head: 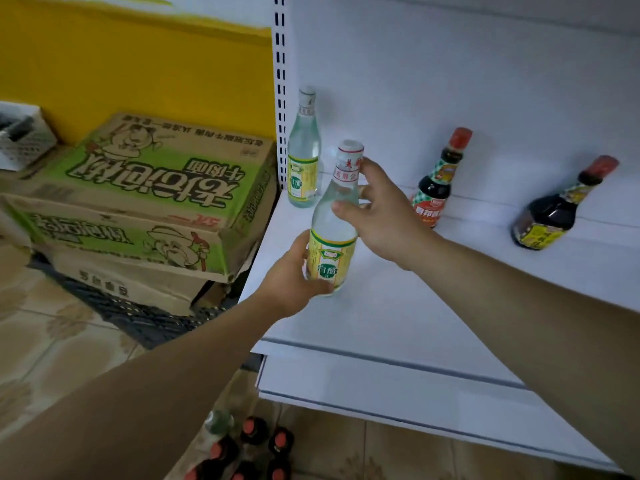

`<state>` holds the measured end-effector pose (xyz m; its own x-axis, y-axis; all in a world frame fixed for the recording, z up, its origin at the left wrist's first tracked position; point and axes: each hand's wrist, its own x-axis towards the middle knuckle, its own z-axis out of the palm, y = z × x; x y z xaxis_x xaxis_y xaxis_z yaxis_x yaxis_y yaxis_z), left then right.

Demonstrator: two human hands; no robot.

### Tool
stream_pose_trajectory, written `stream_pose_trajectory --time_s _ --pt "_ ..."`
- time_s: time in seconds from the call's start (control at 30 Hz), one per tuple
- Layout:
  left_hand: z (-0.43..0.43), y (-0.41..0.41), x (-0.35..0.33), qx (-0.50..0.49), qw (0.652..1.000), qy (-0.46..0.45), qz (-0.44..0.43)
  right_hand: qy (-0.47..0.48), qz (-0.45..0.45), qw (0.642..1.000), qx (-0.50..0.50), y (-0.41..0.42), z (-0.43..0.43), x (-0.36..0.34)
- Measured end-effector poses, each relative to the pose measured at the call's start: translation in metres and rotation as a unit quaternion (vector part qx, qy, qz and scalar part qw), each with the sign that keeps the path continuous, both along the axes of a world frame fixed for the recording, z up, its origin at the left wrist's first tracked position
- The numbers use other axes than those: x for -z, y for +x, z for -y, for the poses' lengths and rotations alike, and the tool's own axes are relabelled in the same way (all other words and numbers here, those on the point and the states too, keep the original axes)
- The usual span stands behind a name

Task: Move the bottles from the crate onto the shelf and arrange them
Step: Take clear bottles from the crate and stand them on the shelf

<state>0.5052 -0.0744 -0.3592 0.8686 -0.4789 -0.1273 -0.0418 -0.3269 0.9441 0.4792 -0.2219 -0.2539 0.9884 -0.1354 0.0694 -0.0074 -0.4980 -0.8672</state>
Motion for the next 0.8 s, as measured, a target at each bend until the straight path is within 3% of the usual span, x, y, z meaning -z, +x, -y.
stream_pose_trajectory --time_s 0.3,0.47,0.6,0.8 --pt "0.031 0.07 0.048 -0.01 0.999 -0.035 0.041 -0.019 0.08 0.995 0.051 0.053 0.017 0.037" --pt "0.046 0.093 0.059 -0.053 0.992 0.019 0.109 -0.055 0.052 0.995 0.066 0.075 0.032 0.044" --pt "0.052 0.107 0.058 -0.141 0.971 0.065 0.183 -0.036 0.043 0.997 0.062 0.099 0.036 0.049" --pt "0.06 0.141 0.058 -0.16 0.971 0.078 0.157 -0.037 0.062 0.995 0.065 0.136 0.042 0.056"
